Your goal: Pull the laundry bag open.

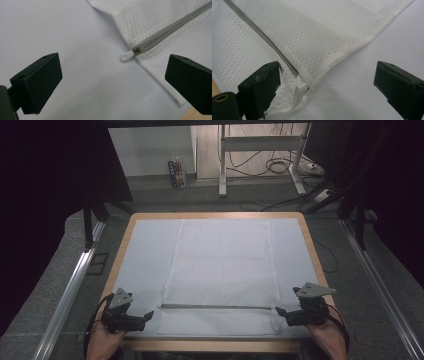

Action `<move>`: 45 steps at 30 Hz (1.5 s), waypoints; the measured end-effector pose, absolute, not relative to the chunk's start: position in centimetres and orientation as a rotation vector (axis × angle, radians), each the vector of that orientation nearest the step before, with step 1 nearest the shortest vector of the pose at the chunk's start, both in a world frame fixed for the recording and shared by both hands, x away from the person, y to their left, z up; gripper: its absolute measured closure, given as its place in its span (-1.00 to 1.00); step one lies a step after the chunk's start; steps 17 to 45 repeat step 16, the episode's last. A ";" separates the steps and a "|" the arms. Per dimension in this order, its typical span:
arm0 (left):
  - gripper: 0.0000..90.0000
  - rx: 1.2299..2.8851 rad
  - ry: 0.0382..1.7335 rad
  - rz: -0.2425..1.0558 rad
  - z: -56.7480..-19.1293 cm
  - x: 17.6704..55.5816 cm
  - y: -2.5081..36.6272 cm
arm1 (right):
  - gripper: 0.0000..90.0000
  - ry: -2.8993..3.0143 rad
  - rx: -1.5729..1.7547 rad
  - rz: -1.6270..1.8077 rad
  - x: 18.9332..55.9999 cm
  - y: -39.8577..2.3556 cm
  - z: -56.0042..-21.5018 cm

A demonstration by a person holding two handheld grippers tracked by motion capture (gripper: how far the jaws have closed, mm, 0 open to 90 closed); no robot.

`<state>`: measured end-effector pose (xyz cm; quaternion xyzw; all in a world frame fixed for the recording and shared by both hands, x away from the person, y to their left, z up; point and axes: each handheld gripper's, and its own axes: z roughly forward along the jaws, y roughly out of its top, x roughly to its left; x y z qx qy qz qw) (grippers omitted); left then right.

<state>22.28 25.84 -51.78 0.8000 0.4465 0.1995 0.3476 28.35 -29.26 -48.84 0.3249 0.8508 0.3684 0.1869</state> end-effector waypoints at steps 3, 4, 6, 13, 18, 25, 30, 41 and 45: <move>-0.98 2.087 1.164 0.541 -52.1 22.1 26.1 | -0.87 2.394 0.919 1.038 28.5 -29.5 -49.0; -0.98 2.094 1.169 0.549 -52.4 22.0 26.3 | -0.87 2.393 0.931 1.039 28.6 -29.6 -49.1; -0.98 2.104 1.177 0.546 -52.7 21.9 26.4 | -0.88 2.393 0.937 1.037 28.7 -29.8 -49.2; -0.99 2.121 1.201 0.524 -53.1 22.1 26.6 | -0.88 2.403 0.945 1.024 28.9 -29.9 -49.5; -0.99 2.125 1.200 0.526 -53.1 22.1 26.5 | -0.88 2.403 0.943 1.020 28.9 -29.9 -49.5; -0.99 2.125 1.200 0.526 -53.1 22.1 26.5 | -0.88 2.403 0.943 1.020 28.9 -29.9 -49.5; -0.99 2.125 1.200 0.526 -53.1 22.1 26.5 | -0.88 2.403 0.943 1.020 28.9 -29.9 -49.5; -0.99 2.125 1.200 0.526 -53.1 22.1 26.5 | -0.88 2.403 0.943 1.020 28.9 -29.9 -49.5; -0.99 2.125 1.200 0.526 -53.1 22.1 26.5 | -0.88 2.403 0.943 1.020 28.9 -29.9 -49.5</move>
